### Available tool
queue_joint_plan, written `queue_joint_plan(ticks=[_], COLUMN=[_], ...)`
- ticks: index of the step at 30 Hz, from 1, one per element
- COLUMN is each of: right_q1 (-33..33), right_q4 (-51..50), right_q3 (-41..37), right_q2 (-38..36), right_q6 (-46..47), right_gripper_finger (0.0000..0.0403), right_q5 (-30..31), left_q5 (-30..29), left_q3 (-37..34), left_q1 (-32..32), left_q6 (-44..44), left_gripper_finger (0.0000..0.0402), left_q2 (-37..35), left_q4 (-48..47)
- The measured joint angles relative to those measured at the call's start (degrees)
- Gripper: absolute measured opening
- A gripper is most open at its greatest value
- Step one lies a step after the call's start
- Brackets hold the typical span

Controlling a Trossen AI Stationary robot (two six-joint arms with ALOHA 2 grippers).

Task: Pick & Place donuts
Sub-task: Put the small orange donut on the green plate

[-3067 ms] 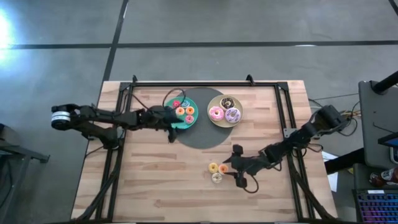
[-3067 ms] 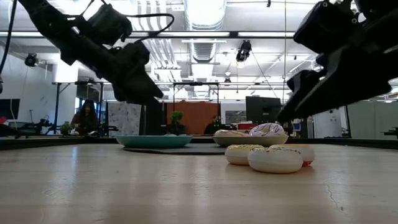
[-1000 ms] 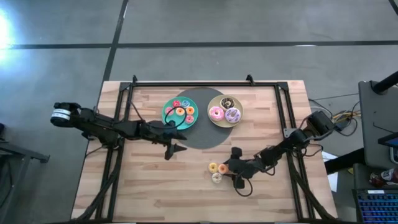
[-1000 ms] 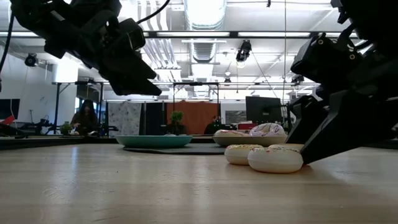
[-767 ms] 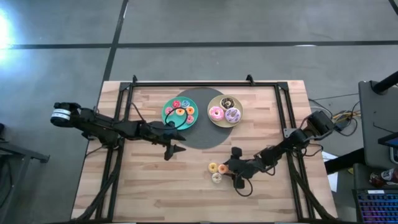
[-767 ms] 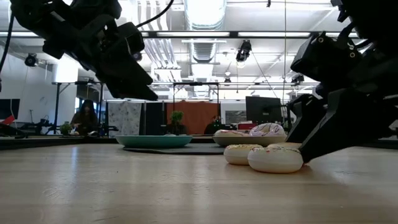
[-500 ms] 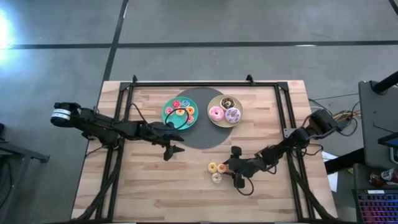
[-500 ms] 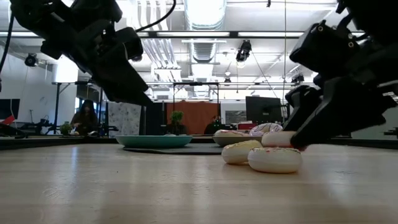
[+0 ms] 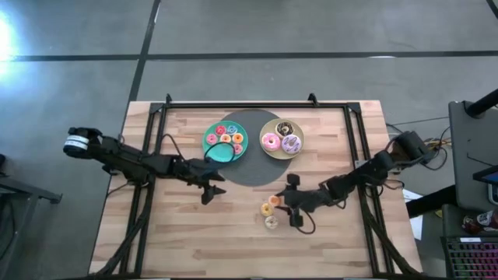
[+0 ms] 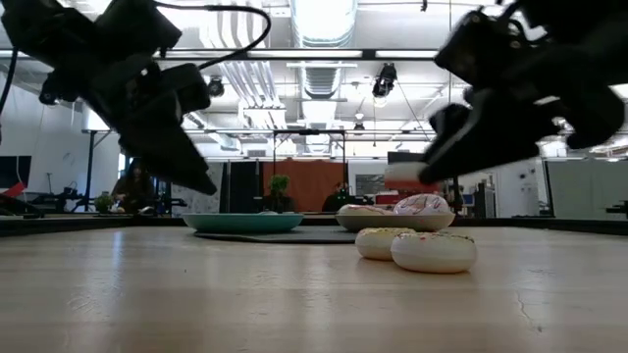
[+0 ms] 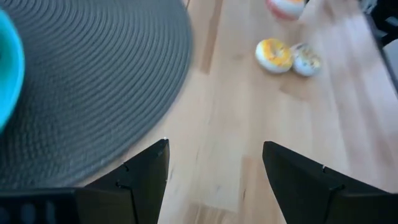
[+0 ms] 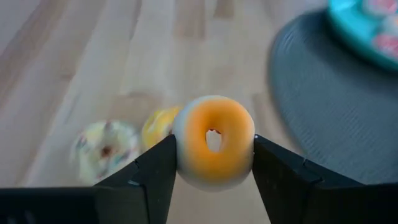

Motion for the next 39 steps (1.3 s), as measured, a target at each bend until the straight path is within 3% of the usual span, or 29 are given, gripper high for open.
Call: queue_joint_plan(ticks=[7, 18, 23, 31, 39], right_q1=[-6.65, -17.93, -21.44, -25.63, -31.48], right_q4=[-1.8, -2.79, -2.83, -7.81, -18.67], right_q3=[4.32, 11.37, 14.21, 25.03, 39.49], right_q2=[-0.23, -0.23, 0.84, 9.38, 19.44], right_q6=[-8.19, -15.88, -17.35, -19.16, -15.67], right_gripper_finger=[0.0187, 0.0187, 0.0187, 0.0187, 0.0187], right_q5=[-0.92, -11.6, -14.64, -17.16, -18.64], left_q5=[-5.66, -9.73, -14.83, -27.28, -32.8], left_q3=[-2.62, -3.0, -2.98, -3.0, -2.99], left_q1=[-3.47, -10.69, -15.36, -23.13, -27.62], left_q6=[-3.39, -4.82, -5.41, -8.28, -10.6], left_gripper_finger=[0.0234, 0.0234, 0.0234, 0.0234, 0.0234], left_q2=[-0.01, -2.61, -6.12, -12.1, -14.56], left_q4=[0.27, 0.3, -1.98, -7.24, -8.12])
